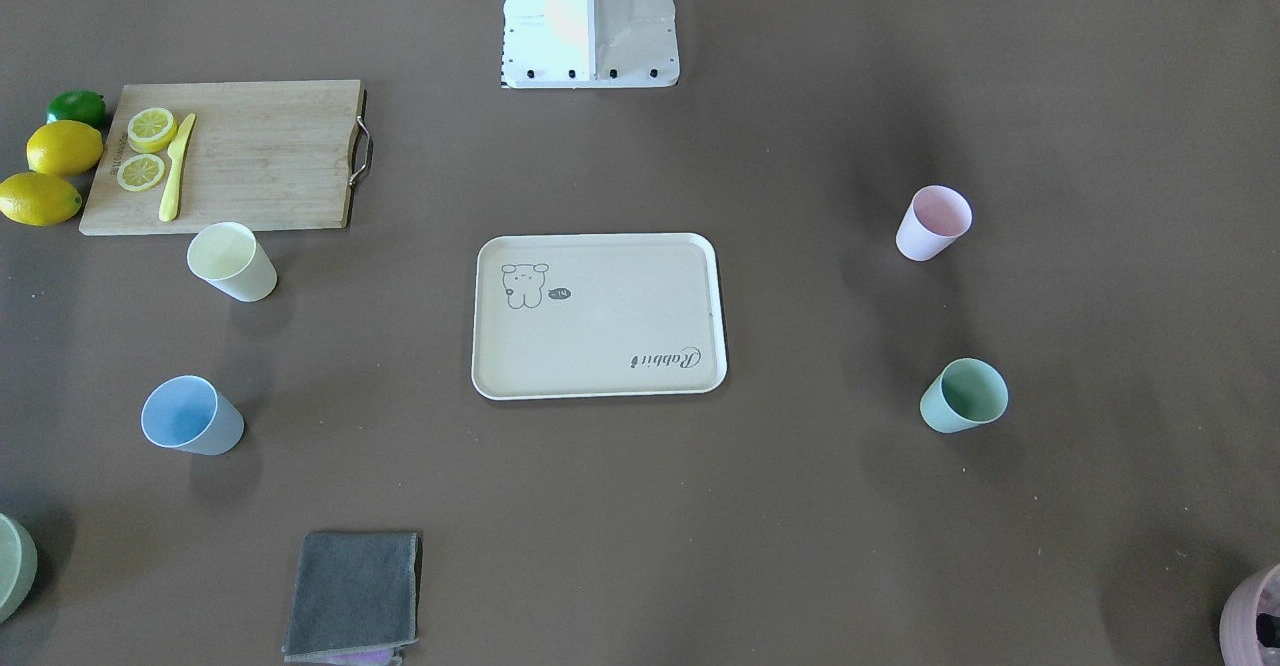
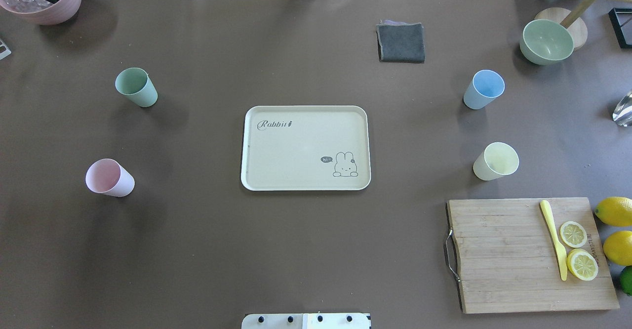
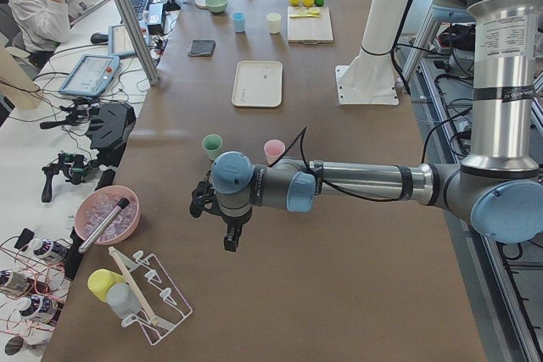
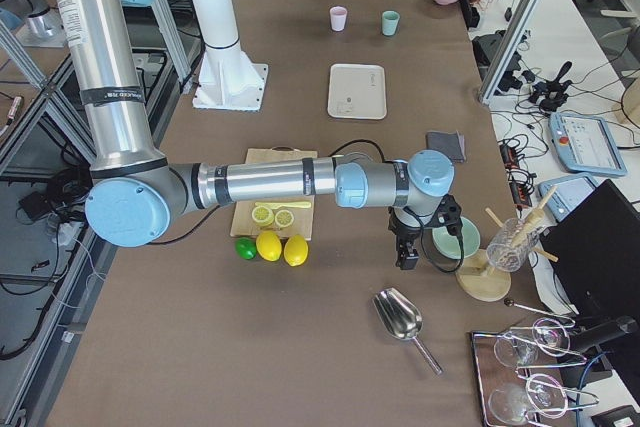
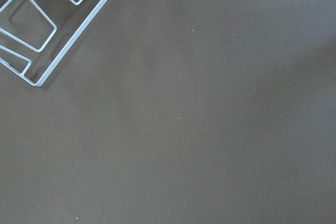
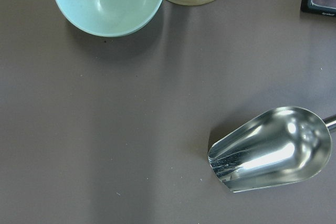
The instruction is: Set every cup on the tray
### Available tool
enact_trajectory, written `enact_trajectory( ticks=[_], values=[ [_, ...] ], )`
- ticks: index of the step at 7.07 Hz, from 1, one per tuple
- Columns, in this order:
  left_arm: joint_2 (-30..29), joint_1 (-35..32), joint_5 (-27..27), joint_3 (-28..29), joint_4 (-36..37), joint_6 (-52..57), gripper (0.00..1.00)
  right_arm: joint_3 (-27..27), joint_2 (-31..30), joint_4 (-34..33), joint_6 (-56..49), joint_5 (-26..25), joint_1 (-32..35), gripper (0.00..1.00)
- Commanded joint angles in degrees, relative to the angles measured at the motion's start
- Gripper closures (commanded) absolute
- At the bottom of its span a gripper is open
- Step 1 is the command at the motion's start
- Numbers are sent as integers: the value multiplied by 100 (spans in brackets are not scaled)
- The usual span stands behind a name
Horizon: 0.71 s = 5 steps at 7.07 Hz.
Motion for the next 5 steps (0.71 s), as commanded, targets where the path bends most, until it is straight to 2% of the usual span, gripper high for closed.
enact_trajectory(
  ticks=[1, 3, 5],
  values=[
    [11, -9, 69, -51, -14, -12, 2, 25, -3, 16, 0, -1, -4, 0],
    [11, 9, -1, -243, -40, -12, 2, -97, -160, 838, 0, -10, -4, 0],
    [2, 315, -1, -524, -66, -21, 2, -72, -223, 1297, 18, 25, -274, 0]
  ],
)
